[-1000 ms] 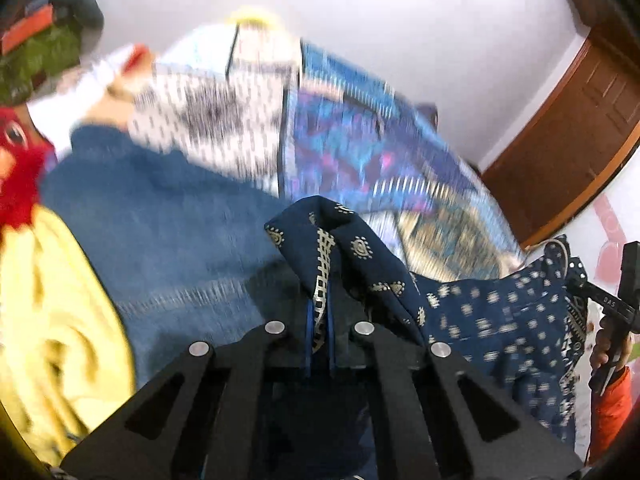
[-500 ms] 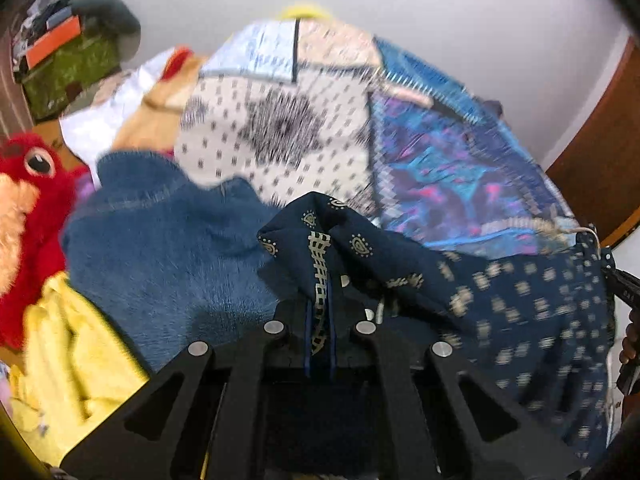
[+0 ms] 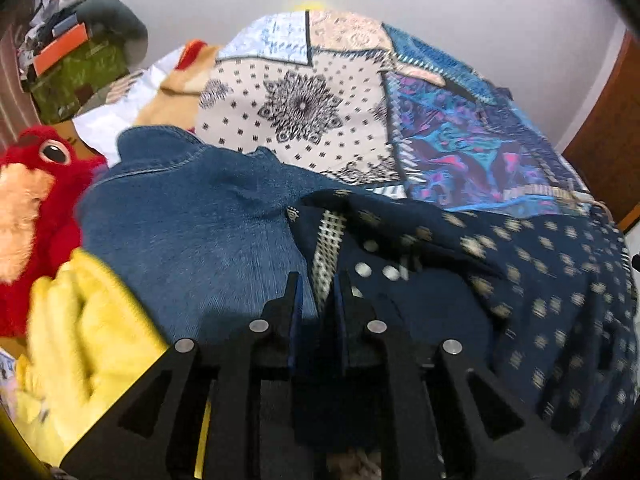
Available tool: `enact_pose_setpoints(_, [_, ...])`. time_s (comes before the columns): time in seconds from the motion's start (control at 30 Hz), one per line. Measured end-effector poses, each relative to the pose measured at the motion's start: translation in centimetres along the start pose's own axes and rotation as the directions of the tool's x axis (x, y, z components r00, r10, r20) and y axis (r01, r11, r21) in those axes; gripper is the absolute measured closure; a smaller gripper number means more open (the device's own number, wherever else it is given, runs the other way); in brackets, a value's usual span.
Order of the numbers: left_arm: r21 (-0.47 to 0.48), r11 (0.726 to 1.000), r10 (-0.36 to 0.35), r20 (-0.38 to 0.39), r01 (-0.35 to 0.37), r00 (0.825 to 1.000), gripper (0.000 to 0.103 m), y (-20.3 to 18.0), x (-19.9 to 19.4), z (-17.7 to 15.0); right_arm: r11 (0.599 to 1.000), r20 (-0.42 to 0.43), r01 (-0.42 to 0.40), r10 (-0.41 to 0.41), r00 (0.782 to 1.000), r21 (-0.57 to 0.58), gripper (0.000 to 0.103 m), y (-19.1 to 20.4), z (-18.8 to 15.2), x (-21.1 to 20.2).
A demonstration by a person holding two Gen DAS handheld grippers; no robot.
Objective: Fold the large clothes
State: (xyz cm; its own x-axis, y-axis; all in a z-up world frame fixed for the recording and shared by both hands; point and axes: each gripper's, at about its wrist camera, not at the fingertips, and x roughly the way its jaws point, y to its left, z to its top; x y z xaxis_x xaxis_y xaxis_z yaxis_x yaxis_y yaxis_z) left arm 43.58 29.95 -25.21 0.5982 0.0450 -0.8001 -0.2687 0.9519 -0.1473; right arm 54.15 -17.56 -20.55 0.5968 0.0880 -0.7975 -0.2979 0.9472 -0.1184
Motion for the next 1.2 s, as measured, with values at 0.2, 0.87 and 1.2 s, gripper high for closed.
enact_pose_setpoints(0.2, [0.069, 0.997, -0.033, 0.074, 0.028, 0.997, 0.087, -1.9, -7.7, -2.0, 0.998, 0.07, -0.046, 0.048, 0.996, -0.032, 0.019, 2.2, -1.7, -7.7])
enact_pose_setpoints(0.87, [0.177, 0.981, -0.093, 0.044, 0.084, 0.995, 0.045, -3.4, -22.1, -17.3, 0.981, 0.024, -0.196, 0.196, 0.98, 0.012, 0.019, 5.3, -18.3, -22.2])
enact_pose_setpoints(1.2, [0.006, 0.97, -0.234, -0.23, 0.242, 0.945, 0.044, -1.9, -18.1, -25.8, 0.975, -0.111, -0.21, 0.217, 0.97, 0.07, 0.019, 4.0, -25.5, -21.7])
